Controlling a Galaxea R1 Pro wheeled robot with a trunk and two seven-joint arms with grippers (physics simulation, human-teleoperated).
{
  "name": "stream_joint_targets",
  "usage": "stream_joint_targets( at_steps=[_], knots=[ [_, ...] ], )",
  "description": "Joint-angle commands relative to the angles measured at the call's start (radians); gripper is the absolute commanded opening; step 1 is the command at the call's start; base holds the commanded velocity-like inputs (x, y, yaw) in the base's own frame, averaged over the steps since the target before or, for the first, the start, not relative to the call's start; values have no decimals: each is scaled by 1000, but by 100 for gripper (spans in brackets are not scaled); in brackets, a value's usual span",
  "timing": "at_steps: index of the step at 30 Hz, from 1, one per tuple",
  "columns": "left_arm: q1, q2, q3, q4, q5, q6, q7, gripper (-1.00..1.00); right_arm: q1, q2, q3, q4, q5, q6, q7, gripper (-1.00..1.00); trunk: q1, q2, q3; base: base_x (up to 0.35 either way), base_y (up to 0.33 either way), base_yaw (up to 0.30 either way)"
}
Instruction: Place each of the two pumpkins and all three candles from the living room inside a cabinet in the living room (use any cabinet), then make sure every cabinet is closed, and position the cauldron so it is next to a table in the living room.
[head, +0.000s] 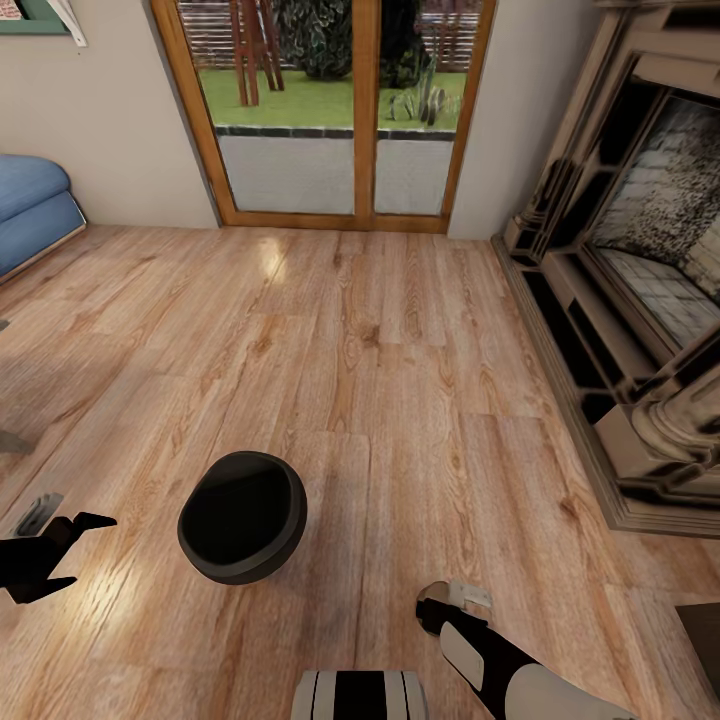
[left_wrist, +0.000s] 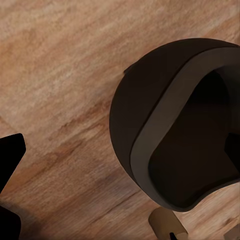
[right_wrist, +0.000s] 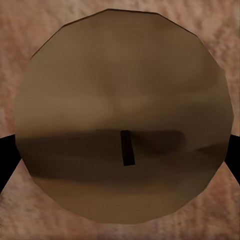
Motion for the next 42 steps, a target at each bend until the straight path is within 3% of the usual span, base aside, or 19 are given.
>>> stream_joint_targets(
  at_steps=[1, 11, 17, 26, 32, 42],
  knots=[
    [-1, 0, 1, 0, 9, 2, 10, 100, 0, -1, 8, -2, -7, 5, -7, -100, 0, 0, -1, 0, 0, 0],
    [-1, 0, 1, 0, 9, 2, 10, 100, 0, -1, 8, -2, -7, 5, -7, -100, 0, 0, -1, 0, 0, 0],
    [-1, 0, 1, 0, 9, 2, 10, 100, 0, -1, 8, -2, -7, 5, -7, -100, -2, 0, 11, 0, 0, 0],
    [-1, 0, 4, 3, 10, 3, 9, 100, 0, -1, 8, -2, -7, 5, -7, -100, -6, 3, 46, 0, 0, 0],
    [-1, -1, 56, 49, 12, 10, 5, 100, 0, -2, 8, -3, -6, 5, -6, -100, -8, 4, 69, 0, 0, 0],
    [-1, -3, 62, 52, 14, 13, 4, 100, 0, -8, 6, -2, -7, 6, -7, -100, -13, 6, 108, 0, 0, 0]
  ],
)
